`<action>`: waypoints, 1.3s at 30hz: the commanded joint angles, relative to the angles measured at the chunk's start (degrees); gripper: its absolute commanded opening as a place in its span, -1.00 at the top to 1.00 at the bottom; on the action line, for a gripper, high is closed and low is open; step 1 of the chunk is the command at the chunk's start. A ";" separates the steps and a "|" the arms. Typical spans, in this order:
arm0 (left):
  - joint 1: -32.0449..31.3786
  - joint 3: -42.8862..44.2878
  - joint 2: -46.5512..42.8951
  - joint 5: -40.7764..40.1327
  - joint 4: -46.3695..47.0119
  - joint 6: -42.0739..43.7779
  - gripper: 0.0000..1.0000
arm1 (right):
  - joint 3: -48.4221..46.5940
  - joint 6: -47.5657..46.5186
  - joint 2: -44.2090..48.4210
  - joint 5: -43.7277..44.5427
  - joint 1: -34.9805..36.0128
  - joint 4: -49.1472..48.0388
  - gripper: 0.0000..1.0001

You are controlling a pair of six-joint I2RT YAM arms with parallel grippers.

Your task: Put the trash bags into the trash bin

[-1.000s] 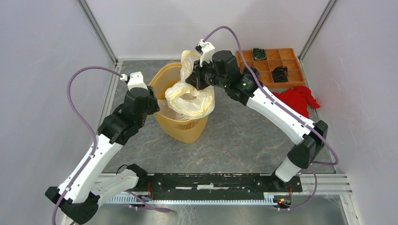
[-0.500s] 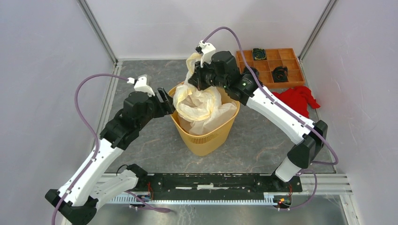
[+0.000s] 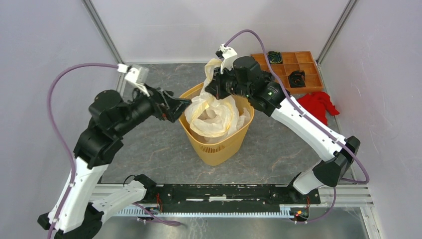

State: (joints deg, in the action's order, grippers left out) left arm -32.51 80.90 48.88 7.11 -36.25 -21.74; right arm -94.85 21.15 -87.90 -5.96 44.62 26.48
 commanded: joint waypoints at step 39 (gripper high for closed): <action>-19.17 -6.81 1.37 -30.86 3.81 -9.92 0.96 | 16.38 2.22 24.54 17.99 0.10 19.45 -0.79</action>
State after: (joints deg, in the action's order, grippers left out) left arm -51.62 76.99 52.27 -22.68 -38.79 -26.46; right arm -83.33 20.21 -62.15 6.52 44.62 45.74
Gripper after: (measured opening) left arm 0.032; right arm 0.915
